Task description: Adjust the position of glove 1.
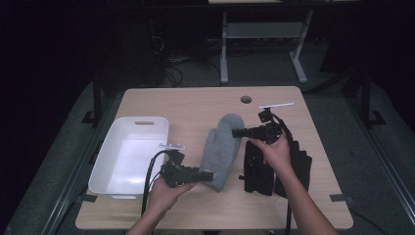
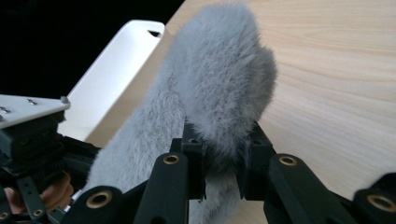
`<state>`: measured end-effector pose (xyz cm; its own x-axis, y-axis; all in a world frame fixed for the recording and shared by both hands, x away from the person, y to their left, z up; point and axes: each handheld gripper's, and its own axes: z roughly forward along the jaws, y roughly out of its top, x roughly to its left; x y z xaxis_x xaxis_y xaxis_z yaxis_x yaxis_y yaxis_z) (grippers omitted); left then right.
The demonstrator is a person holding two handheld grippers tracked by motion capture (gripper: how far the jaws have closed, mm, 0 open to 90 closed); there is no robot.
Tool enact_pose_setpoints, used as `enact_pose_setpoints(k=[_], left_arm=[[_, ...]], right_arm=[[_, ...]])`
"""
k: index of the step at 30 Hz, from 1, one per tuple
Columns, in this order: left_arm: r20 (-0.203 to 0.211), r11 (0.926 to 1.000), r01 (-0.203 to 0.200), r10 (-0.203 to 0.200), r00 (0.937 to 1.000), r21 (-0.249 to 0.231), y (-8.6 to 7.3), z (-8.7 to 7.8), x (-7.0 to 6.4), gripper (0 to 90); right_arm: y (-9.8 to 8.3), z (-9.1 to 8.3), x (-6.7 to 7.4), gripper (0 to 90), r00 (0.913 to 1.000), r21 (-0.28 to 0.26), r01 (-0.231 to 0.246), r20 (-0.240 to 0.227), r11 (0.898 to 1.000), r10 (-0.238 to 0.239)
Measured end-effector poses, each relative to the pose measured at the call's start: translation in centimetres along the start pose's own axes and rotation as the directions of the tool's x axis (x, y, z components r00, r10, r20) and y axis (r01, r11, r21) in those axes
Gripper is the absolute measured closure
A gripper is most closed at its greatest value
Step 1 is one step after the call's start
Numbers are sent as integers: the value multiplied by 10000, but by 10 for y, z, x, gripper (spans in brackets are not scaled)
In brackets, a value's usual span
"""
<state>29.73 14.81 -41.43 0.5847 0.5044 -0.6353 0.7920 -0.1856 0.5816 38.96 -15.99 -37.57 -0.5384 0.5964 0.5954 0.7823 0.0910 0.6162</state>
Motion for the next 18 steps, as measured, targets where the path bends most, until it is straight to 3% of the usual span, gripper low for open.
enact_pose_setpoints(k=[18], left_arm=[[-135, 9980, -465, 459, 9989, -419, 12, -28, -13, 435]], right_arm=[[23, -6, 26, 755, 9989, -304, 20, -478, 9995, -34]])
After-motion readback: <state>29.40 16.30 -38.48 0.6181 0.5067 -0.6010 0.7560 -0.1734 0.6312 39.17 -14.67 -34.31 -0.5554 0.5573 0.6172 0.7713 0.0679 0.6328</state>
